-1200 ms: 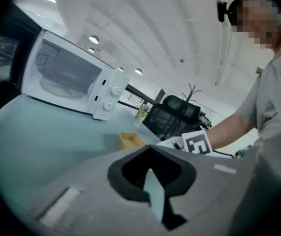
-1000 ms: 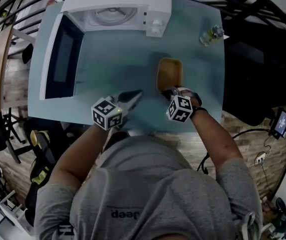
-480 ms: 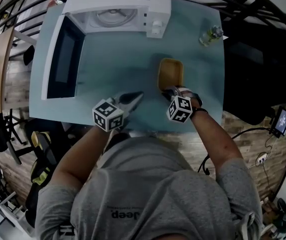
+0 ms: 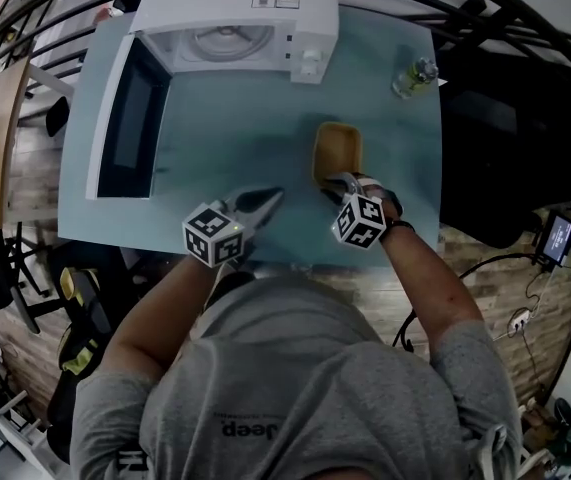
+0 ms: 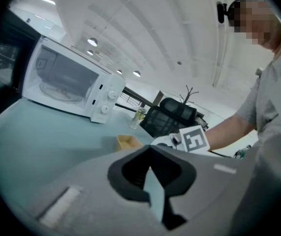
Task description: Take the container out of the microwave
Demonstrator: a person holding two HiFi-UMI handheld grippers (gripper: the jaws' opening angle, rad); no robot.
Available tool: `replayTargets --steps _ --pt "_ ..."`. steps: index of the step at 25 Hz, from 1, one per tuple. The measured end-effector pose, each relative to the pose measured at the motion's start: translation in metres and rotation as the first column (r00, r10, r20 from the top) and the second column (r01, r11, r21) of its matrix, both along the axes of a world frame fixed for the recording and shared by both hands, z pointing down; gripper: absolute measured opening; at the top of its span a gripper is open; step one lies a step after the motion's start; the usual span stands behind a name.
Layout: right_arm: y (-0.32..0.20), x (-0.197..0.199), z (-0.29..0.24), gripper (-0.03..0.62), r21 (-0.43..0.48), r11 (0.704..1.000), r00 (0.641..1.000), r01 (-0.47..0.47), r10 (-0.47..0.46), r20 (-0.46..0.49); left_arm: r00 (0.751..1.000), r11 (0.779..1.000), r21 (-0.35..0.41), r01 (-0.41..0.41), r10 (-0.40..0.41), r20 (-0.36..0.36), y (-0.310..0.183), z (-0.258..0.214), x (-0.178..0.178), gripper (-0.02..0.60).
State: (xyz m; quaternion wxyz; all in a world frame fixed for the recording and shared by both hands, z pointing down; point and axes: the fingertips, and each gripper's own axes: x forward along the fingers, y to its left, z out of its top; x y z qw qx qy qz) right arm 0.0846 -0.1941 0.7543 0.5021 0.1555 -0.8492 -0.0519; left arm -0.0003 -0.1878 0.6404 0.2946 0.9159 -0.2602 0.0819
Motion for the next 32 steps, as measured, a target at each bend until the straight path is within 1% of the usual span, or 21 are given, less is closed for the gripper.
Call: replayTargets --steps 4,10,16,20,23,32 --pt "0.000 0.003 -0.018 0.097 0.009 0.999 0.999 -0.033 0.032 0.034 1.000 1.000 0.014 0.007 -0.007 -0.009 0.002 -0.011 0.000 0.028" --pt "-0.003 0.011 -0.051 0.095 0.028 0.996 0.992 -0.090 0.087 0.089 0.999 0.998 0.056 0.024 -0.023 -0.023 0.006 -0.038 -0.003 0.028" --pt "0.004 0.017 -0.089 0.087 0.052 0.992 0.983 -0.119 0.110 0.149 0.998 0.993 0.106 0.048 -0.044 -0.033 0.015 -0.069 -0.006 0.028" --pt "0.006 0.020 -0.119 0.079 0.080 0.989 0.975 -0.125 0.107 0.196 0.998 0.986 0.158 0.058 -0.052 -0.039 0.021 -0.096 -0.007 0.028" --pt "0.011 0.021 -0.143 0.069 0.088 0.986 0.962 -0.140 0.115 0.247 0.997 0.978 0.192 0.078 -0.072 -0.038 0.028 -0.115 -0.011 0.028" --pt "0.045 0.021 -0.197 0.033 0.110 0.987 0.928 -0.117 0.069 0.367 0.982 0.943 0.274 0.188 -0.174 -0.075 0.060 -0.169 -0.025 0.028"
